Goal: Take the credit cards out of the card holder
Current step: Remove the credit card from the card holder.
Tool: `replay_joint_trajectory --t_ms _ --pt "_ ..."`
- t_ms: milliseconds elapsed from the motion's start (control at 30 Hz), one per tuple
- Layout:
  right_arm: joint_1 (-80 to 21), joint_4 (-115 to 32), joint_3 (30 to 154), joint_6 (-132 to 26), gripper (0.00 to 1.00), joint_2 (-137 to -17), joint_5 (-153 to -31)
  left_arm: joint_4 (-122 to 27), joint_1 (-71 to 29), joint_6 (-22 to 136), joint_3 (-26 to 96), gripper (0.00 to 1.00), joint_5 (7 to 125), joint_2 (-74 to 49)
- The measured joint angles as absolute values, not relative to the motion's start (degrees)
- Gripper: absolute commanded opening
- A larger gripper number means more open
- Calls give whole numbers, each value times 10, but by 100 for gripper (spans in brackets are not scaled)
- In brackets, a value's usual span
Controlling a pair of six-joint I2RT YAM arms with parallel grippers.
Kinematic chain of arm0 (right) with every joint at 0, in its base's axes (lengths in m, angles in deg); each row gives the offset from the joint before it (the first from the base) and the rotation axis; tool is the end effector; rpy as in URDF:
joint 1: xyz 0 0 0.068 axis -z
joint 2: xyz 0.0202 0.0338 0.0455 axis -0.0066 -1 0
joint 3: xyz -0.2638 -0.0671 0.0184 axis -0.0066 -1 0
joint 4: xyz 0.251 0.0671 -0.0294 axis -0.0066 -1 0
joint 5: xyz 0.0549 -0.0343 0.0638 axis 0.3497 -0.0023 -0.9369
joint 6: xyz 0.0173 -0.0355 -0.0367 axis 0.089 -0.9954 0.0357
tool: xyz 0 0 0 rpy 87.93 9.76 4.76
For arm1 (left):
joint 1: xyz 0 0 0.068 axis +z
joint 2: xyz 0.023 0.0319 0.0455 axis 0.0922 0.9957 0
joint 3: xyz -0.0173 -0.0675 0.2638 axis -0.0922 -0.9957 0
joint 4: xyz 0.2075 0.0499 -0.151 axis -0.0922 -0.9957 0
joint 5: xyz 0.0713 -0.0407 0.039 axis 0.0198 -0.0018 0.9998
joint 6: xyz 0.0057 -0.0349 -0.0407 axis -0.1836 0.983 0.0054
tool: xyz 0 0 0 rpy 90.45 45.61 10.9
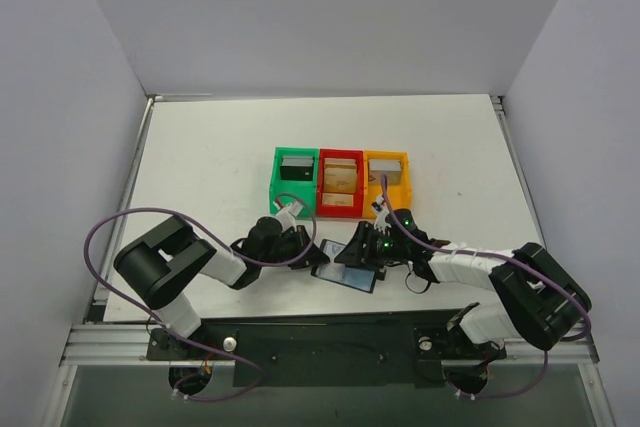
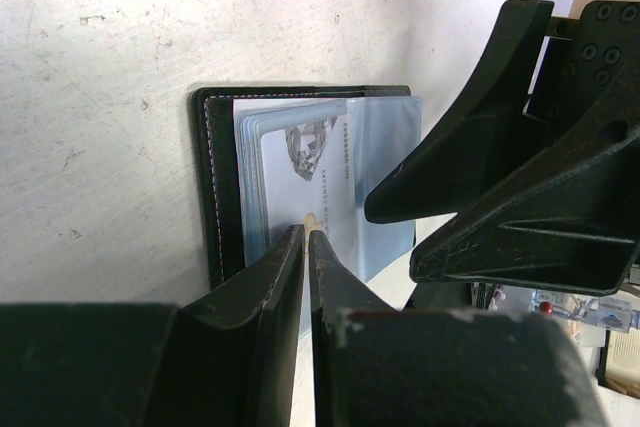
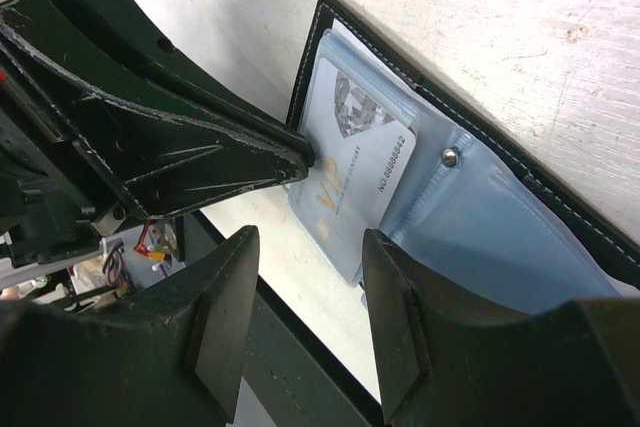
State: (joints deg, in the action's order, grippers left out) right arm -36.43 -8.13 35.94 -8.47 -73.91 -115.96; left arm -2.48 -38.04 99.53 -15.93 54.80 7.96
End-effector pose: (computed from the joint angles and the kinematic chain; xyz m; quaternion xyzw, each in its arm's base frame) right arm 0.1815 0.1552 0.1492 -0.0360 0.8262 0.5217 0.2099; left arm 0.1843 -0.1901 0.1067 0.0080 0.8473 -0.4789 0.2297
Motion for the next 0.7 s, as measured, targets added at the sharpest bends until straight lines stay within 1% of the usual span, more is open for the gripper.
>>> replay_joint_trajectory --t_ms 100,300,367,700 --pt "-364 -81 359 -84 41 -740 -1155 -16 -380 999 -164 20 549 80" --pt "-364 -81 359 -85 41 -747 -1150 -15 -380 1004 -169 30 551 72" --pt "-364 -81 359 -85 41 -747 -1150 -20 -380 1004 -170 32 552 64" --pt "-364 -77 359 -85 41 -757 -1150 -78 -380 998 -170 33 561 24"
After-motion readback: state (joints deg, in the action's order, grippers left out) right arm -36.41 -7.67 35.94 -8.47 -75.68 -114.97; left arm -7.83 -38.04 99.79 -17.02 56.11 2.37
